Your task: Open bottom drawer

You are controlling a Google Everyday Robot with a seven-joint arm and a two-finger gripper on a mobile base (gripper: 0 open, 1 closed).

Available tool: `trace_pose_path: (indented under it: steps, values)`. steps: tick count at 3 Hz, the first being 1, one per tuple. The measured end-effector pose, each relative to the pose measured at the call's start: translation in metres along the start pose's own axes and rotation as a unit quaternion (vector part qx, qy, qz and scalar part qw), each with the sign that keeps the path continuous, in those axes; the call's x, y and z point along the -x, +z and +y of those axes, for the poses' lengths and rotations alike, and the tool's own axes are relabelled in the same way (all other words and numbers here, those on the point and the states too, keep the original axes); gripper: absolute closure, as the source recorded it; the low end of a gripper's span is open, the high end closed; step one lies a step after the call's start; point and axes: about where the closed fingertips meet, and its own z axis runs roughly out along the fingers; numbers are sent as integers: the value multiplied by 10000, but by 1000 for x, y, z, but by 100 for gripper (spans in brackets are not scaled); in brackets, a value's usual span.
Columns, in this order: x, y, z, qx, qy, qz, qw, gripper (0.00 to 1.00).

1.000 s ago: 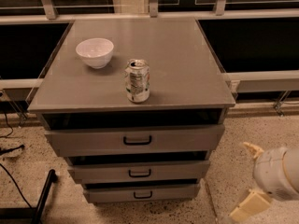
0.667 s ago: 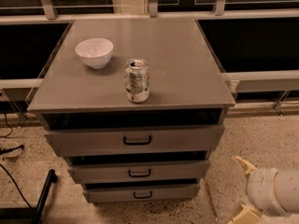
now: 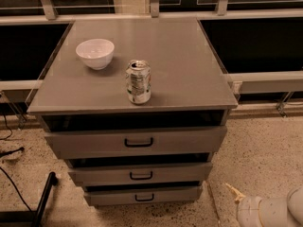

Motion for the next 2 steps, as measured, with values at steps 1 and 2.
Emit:
trace_pose_path:
  steps: [1, 2]
  values:
    - [0, 0, 0, 0, 5, -1, 10000, 0]
    - [-14, 21, 11, 76, 7, -36, 10000, 0]
